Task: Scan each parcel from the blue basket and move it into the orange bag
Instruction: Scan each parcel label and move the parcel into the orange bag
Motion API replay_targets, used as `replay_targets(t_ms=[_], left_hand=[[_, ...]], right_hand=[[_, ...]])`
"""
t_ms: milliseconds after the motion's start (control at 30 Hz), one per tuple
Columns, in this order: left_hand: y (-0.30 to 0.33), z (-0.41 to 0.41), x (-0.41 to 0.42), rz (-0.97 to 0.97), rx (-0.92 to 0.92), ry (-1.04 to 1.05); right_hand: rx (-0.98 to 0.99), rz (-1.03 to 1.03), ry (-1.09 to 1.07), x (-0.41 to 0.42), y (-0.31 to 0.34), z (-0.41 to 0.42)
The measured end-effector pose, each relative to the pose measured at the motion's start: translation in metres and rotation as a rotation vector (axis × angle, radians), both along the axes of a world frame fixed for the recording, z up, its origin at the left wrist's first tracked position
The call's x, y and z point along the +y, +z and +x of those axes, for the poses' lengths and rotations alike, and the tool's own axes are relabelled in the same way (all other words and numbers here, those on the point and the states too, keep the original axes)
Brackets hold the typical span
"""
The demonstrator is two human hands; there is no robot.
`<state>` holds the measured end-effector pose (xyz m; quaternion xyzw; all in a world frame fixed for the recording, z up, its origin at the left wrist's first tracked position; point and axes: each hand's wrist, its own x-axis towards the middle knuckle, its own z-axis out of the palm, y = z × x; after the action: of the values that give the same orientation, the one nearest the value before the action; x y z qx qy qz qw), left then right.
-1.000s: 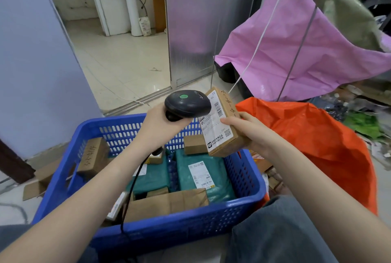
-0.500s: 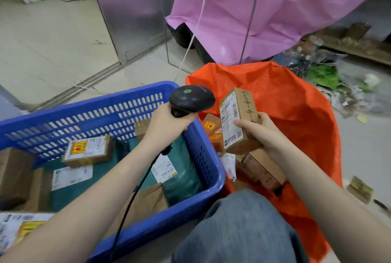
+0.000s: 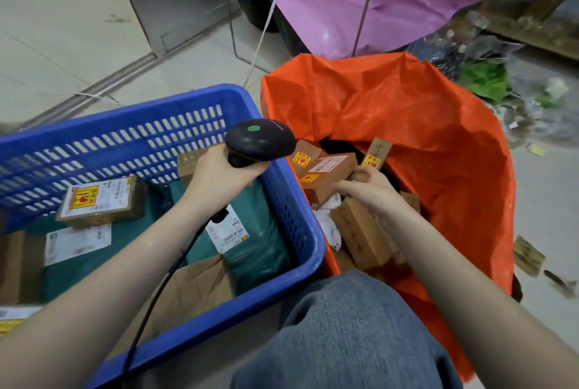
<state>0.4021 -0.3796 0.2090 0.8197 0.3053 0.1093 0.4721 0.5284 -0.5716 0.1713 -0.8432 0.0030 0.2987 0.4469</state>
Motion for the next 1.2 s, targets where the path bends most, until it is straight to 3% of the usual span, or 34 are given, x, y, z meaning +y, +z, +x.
replay_targets(t_ms=[333, 567, 833, 1200], left_hand=[[0.046, -0.043, 0.025, 0.032, -0.111, 0.096], [0.061, -0.105, 0.081, 0.013, -0.161, 0.242], [0.006, -0.14, 0.146, -0.088, -0.062, 0.377], [-0.102, -0.102, 0.195, -0.298, 0.051, 0.403]], right_hand=[[-0.233, 0.041, 0.181, 0.049, 0.089, -0.03], [-0.398, 0.039, 0.327, 0.126, 0.102, -0.064], [-0.487, -0.179, 0.583, 0.203, 0.038, -0.085], [-0.574, -0.497, 0.891, 0.27, -0.079, -0.053]])
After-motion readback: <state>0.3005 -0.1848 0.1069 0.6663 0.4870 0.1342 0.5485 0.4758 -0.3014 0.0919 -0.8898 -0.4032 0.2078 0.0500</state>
